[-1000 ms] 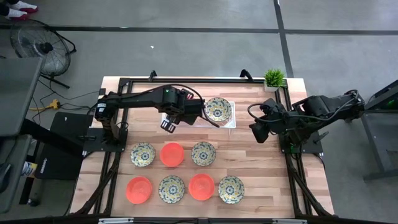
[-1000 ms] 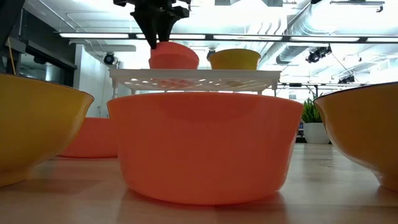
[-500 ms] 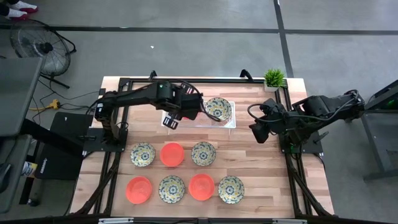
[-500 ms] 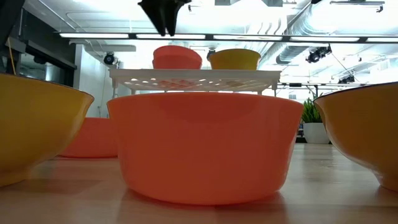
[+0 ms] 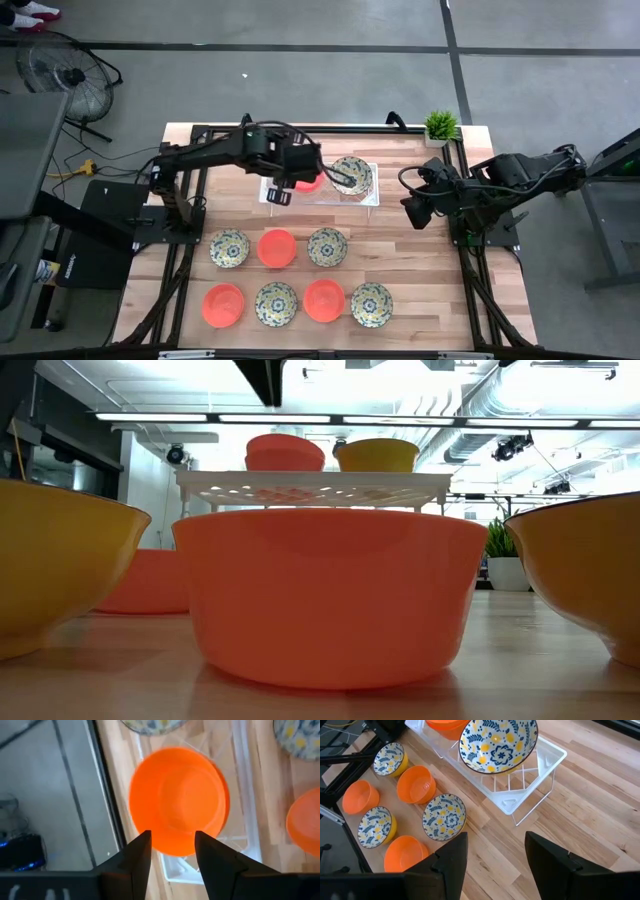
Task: Pick & Place Mini bowls
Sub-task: Stack the yellow patterned bowl on top of the other yellow patterned bowl on the shelf
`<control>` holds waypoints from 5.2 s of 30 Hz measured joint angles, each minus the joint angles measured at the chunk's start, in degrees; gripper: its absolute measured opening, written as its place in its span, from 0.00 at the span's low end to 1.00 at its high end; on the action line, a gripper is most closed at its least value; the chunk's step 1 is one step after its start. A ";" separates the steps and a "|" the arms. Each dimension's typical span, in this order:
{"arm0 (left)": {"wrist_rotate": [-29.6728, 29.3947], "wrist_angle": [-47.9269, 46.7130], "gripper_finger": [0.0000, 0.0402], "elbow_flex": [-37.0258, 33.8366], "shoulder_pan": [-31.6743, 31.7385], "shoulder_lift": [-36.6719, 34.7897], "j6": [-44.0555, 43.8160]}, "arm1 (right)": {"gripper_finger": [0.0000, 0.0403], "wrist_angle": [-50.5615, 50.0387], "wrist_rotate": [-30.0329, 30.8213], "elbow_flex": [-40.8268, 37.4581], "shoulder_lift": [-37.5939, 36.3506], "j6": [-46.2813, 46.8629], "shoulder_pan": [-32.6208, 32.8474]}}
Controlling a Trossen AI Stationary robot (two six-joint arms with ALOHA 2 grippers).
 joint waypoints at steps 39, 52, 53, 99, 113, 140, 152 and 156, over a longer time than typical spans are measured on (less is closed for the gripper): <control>2.70 42.96 0.25 -60.94 -18.53 -55.46 -15.31 | 0.46 -1.05 -18.29 0.00 21.46 27.18 18.05; 5.21 44.27 0.25 -61.37 -18.40 -58.11 -5.59 | 0.46 13.91 -27.09 0.00 34.43 40.32 17.97; 5.50 44.32 0.25 -61.37 -18.40 -58.14 -4.87 | 0.46 14.93 -27.09 0.00 35.17 41.17 17.97; 15.52 44.02 0.25 -61.28 -18.40 -58.43 2.78 | 0.40 25.43 -30.67 -7.61 43.22 57.90 19.19; 15.52 44.37 0.25 -61.28 -18.40 -58.41 2.75 | 0.33 23.19 -30.47 -7.61 41.79 57.44 19.26; 15.49 44.21 0.25 -61.30 -18.40 -58.41 2.75 | 0.12 23.16 -29.78 -7.58 41.75 56.45 18.99; 15.48 43.50 0.25 -61.30 -18.40 -58.41 3.21 | 0.01 22.75 -29.37 -7.34 40.56 54.88 18.93; 15.48 43.50 0.25 -61.30 -18.40 -58.41 3.30 | 0.00 20.32 -29.37 -7.46 38.51 54.87 18.97</control>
